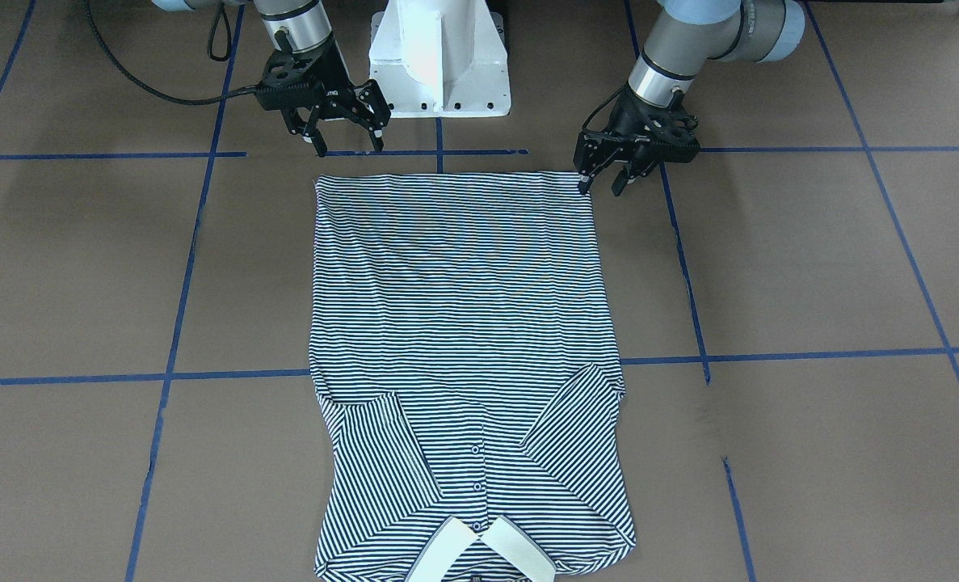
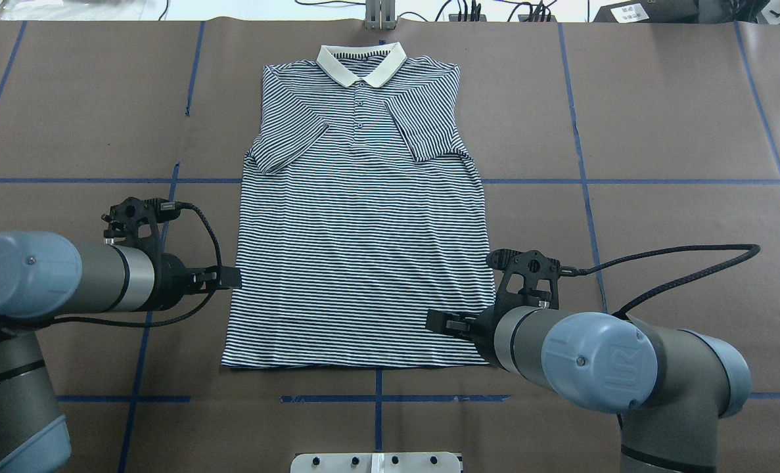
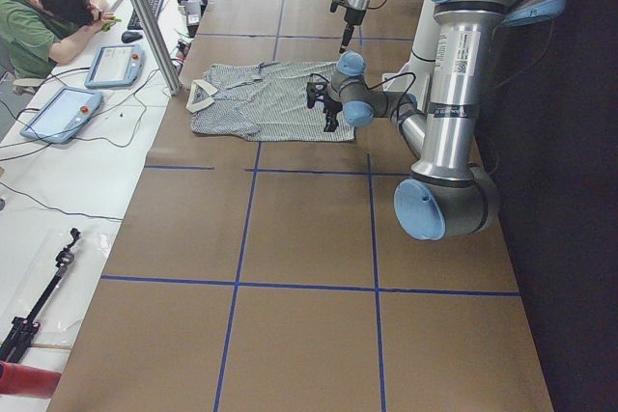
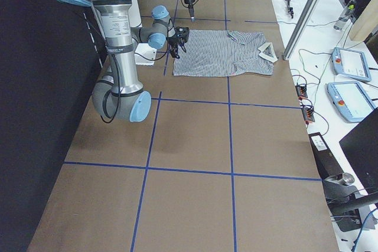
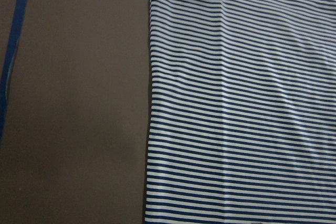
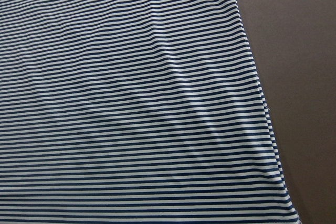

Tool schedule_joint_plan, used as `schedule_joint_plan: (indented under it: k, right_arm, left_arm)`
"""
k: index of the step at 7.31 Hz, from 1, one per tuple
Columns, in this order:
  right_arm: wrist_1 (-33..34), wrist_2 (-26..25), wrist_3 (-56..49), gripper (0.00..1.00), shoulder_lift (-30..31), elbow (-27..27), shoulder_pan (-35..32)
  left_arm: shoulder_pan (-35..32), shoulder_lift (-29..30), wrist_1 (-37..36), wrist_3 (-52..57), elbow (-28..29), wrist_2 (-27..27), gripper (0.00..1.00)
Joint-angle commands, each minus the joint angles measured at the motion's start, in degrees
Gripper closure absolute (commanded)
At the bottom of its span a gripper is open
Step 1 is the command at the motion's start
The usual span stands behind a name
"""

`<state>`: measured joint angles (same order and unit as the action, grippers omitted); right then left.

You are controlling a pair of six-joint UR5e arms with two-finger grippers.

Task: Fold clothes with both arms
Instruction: 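Move both grippers down to the shirt hem nearest the robot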

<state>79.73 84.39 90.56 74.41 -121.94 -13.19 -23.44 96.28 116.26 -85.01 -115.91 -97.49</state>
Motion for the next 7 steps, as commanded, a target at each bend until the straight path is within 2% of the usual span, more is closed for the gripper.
schedule_joint_plan:
  k: [1, 5, 7]
  right_arm:
    - [-0.3, -0.4, 0.1, 0.01, 0.2, 0.0, 0.4]
    - [-0.3, -0.4, 0.1, 0.01, 0.3, 0.2, 0.5]
    - [-0.4, -0.4, 0.1, 0.00, 0.3, 0.3, 0.5]
  left_arm:
    - [3.0, -0.1, 0.1, -2.4, 2.2, 0.9, 0.41]
    - [6.1, -0.2, -0.2, -3.0, 2.5, 2.5, 0.47]
    - [6.4, -0.2, -0.2, -3.0, 3.3, 2.6, 0.57]
